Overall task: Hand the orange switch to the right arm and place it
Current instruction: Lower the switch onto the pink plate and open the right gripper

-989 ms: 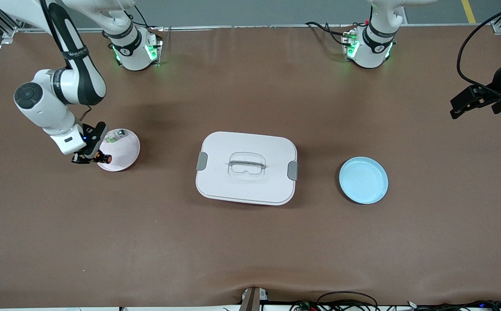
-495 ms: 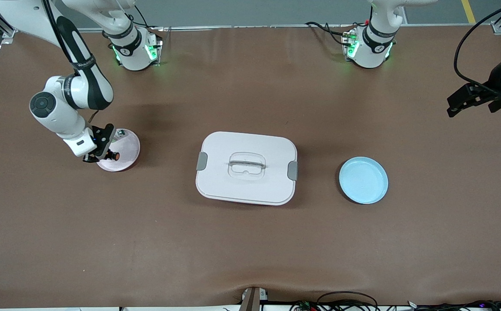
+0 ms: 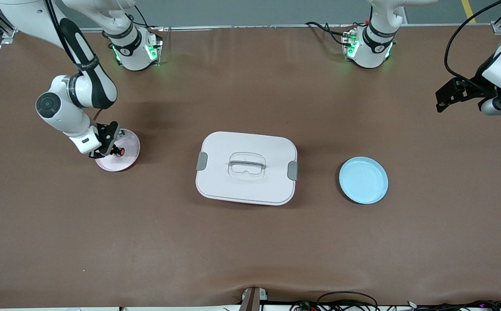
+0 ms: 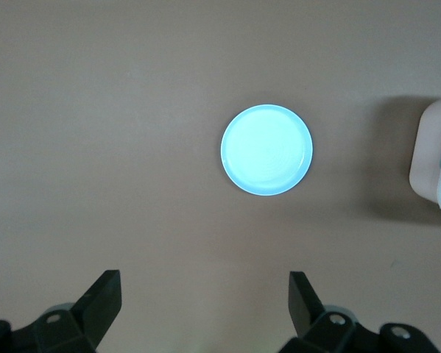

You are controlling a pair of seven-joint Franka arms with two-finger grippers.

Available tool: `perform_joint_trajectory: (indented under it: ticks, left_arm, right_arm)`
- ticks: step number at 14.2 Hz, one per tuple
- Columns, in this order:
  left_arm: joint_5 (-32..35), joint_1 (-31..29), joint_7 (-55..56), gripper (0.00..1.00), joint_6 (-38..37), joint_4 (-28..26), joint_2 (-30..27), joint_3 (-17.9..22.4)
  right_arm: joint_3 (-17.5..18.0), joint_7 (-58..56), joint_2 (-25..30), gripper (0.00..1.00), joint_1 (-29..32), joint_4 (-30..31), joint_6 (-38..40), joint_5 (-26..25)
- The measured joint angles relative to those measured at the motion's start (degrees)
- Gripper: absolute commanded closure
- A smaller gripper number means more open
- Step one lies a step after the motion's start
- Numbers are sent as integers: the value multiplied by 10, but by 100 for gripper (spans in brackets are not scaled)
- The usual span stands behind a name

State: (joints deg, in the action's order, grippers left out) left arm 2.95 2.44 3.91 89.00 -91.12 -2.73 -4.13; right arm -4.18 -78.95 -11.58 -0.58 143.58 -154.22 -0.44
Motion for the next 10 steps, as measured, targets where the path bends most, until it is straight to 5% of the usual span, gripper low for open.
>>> perform_joint_trajectory:
  ticks: [5, 8, 9, 10]
  left_arm:
    - [-22, -2, -11, 0, -5, -2, -3, 1]
    - [-22, -2, -11, 0, -10, -2, -3, 1]
    - [-22, -2, -11, 0, -11, -2, -3, 1]
    - [-22, -2, -11, 0, -11, -2, -3, 1]
  right_arm:
    - [2, -2, -11, 91, 0, 0, -5, 24]
    - [8, -3, -12, 44, 0, 0, -5, 53]
    - [10, -3, -13, 17, 0, 0, -5, 61]
    - [10, -3, -13, 0, 0, 0, -5, 63]
